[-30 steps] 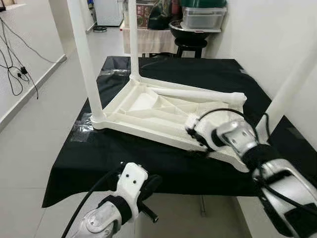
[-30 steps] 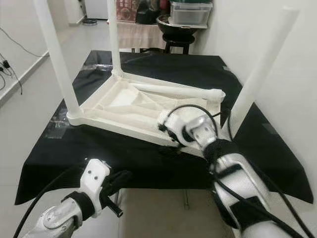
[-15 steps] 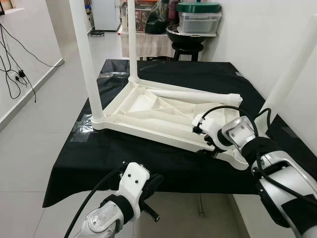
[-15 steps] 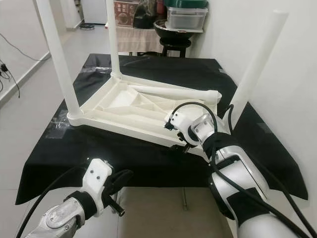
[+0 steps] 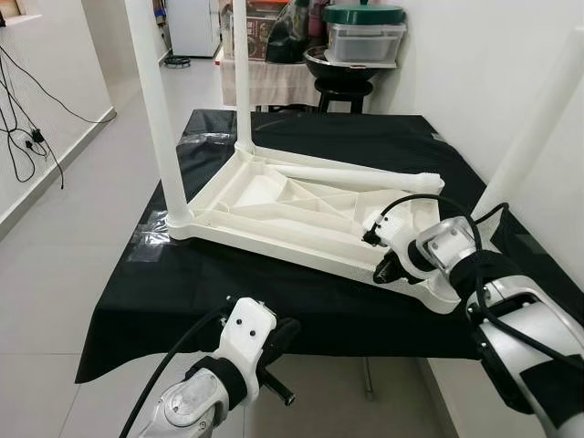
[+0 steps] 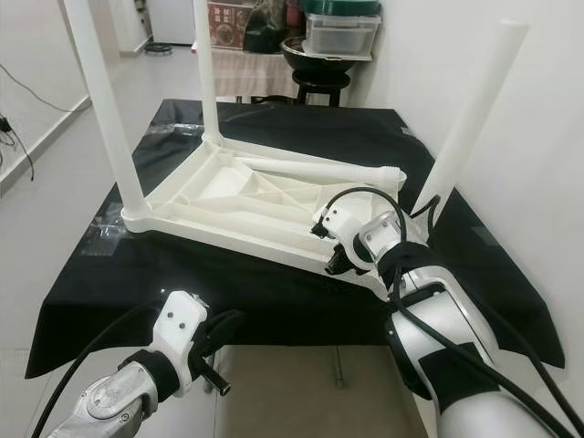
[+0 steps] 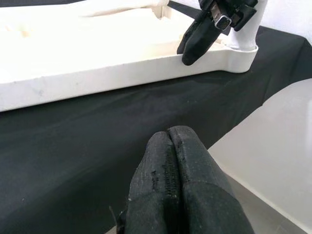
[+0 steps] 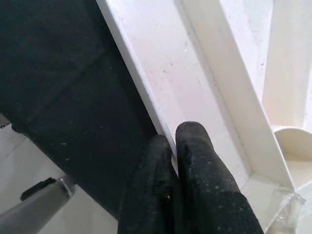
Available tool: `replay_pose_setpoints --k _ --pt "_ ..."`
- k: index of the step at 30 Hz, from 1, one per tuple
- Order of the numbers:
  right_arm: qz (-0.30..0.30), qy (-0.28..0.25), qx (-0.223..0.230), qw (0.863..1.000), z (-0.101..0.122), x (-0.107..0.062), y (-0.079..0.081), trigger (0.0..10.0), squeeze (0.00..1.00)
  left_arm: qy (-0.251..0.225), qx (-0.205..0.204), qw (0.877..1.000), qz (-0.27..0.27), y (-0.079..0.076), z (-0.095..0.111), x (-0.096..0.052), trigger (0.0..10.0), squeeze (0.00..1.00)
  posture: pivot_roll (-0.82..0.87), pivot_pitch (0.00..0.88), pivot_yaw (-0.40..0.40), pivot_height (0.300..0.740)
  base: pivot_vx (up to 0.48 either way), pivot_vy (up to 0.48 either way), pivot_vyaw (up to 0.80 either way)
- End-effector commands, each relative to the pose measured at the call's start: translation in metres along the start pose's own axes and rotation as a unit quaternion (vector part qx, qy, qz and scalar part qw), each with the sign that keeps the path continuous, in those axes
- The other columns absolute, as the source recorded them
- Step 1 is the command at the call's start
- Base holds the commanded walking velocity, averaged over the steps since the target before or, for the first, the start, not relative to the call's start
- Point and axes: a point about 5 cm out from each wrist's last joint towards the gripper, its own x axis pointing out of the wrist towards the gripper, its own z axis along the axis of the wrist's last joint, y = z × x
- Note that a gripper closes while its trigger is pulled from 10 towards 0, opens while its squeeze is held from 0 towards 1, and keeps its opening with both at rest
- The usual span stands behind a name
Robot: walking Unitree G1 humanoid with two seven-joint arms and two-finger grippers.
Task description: Building children table
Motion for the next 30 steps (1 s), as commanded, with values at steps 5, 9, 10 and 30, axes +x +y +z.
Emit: replay_pose_setpoints --k 5,9,10,30 --pt "0.036 -0.03 0.044 0.998 0.009 0.012 0.017 0.0 0.0 0.003 0.0 1.0 -0.001 -0.002 -0.003 0.002 10.0 0.0 0.0 0.008 -0.083 0.74 0.0 0.0 0.0" --pt "0.074 -0.069 0.109 0.989 0.023 0.019 0.036 0.0 0.0 0.004 0.001 1.0 -0.001 -0.001 -0.003 0.002 10.0 0.0 0.0 0.009 -0.084 0.74 0.0 0.0 0.0" --pt "0.082 -0.076 0.121 0.986 0.025 0.021 0.039 0.0 0.0 0.004 0.001 1.0 -0.001 -0.001 -0.003 0.002 10.0 0.0 0.0 0.009 -0.084 0.74 0.0 0.0 0.0" --pt "0.063 -0.233 0.136 0.961 0.072 0.026 0.08 10.0 0.15 0.007 0.011 1.0 -0.004 -0.003 -0.005 0.002 10.0 0.0 0.02 0.0 -0.079 0.74 0.0 0.0 0.0"
